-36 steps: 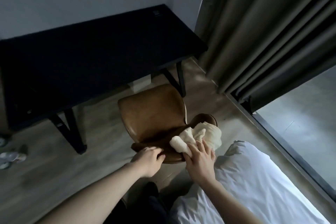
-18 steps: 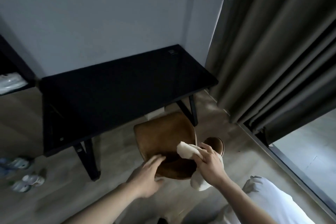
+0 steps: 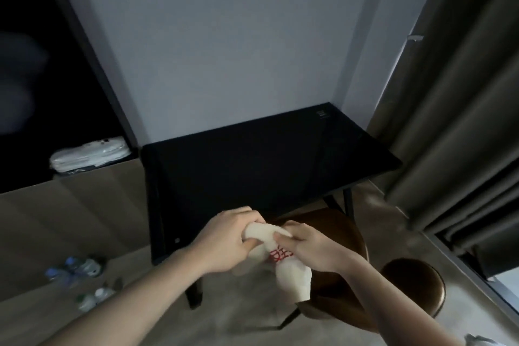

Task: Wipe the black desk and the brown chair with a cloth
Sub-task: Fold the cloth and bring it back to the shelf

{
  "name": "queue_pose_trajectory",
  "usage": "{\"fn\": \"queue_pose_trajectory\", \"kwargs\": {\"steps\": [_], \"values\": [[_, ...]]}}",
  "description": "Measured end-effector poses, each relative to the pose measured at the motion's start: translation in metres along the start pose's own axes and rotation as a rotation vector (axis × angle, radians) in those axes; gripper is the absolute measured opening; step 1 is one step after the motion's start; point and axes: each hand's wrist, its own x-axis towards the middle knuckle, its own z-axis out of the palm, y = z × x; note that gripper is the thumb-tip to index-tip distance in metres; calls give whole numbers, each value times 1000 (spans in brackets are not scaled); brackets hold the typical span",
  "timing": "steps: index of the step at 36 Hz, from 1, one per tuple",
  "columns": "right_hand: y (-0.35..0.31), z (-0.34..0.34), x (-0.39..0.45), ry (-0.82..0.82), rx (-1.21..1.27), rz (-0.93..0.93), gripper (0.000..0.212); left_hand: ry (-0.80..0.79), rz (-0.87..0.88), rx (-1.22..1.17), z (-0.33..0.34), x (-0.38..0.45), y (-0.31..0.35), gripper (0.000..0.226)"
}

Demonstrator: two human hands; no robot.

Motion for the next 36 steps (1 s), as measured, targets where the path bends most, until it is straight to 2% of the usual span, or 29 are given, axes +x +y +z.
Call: {"fn": "queue_pose_trajectory", "kwargs": {"steps": [6, 11, 15, 18, 22, 25, 28, 34, 36], "values": [[-64, 55, 43, -56, 158, -65, 31, 111, -133, -225, -62, -33, -70, 14], [-93, 106, 92, -15, 76, -29, 51, 134, -178, -330, -100, -47, -113, 20], [-119, 123, 140, 66, 121, -12, 34, 211, -250, -398, -129, -50, -158, 25], [-139, 122, 177, 96, 226, -16, 27, 318, -367, -486, -150, -52, -202, 32], [-167, 125, 228, -55, 394, 26, 22, 397, -611, -683, -168, -57, -258, 33], [-188, 141, 269, -133, 487, 41, 27, 301, -723, -815, -176, -64, -287, 30], [-208, 161, 310, -192, 519, 104, 28, 211, -720, -872, -180, -74, -319, 27], [-241, 191, 375, -272, 521, 207, 37, 428, -796, -875, -194, -93, -410, 47], [-251, 203, 391, -285, 520, 211, 37, 495, -821, -929, -204, -97, -436, 38]]}}
